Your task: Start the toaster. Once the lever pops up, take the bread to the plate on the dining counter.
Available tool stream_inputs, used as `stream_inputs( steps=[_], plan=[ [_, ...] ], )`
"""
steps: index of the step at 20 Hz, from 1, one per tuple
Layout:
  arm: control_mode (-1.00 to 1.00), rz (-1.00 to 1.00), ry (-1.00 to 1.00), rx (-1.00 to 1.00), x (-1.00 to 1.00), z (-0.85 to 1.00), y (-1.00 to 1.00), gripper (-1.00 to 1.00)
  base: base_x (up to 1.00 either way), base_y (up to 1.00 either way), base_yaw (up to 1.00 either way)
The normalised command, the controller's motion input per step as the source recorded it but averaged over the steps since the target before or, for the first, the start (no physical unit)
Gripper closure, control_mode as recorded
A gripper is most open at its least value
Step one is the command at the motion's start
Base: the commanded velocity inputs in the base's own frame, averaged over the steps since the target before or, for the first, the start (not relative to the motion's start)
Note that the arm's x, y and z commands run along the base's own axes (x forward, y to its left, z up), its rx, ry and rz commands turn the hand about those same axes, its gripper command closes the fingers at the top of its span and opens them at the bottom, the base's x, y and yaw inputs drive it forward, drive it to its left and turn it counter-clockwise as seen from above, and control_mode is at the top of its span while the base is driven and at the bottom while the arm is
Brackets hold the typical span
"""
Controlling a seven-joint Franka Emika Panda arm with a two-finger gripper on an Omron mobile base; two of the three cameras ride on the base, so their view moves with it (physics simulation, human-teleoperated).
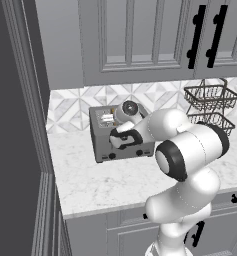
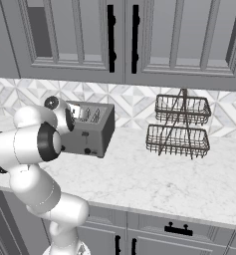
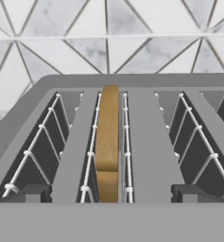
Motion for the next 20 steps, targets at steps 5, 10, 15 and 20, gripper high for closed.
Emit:
stream_inputs(
  steps=[5,10,15,20],
  plan=[
    [-1.0,0.0,0.0,0.0,0.0,0.0,0.0,-1.0,0.0,0.0,0.0],
    [-1.0,0.0,0.0,0.0,0.0,0.0,0.0,-1.0,0.0,0.0,0.0],
    [-1.0,0.0,0.0,0.0,0.0,0.0,0.0,-1.0,0.0,0.0,0.0],
    [-1.0,0.0,0.0,0.0,0.0,0.0,0.0,-1.0,0.0,0.0,0.0]
  ],
)
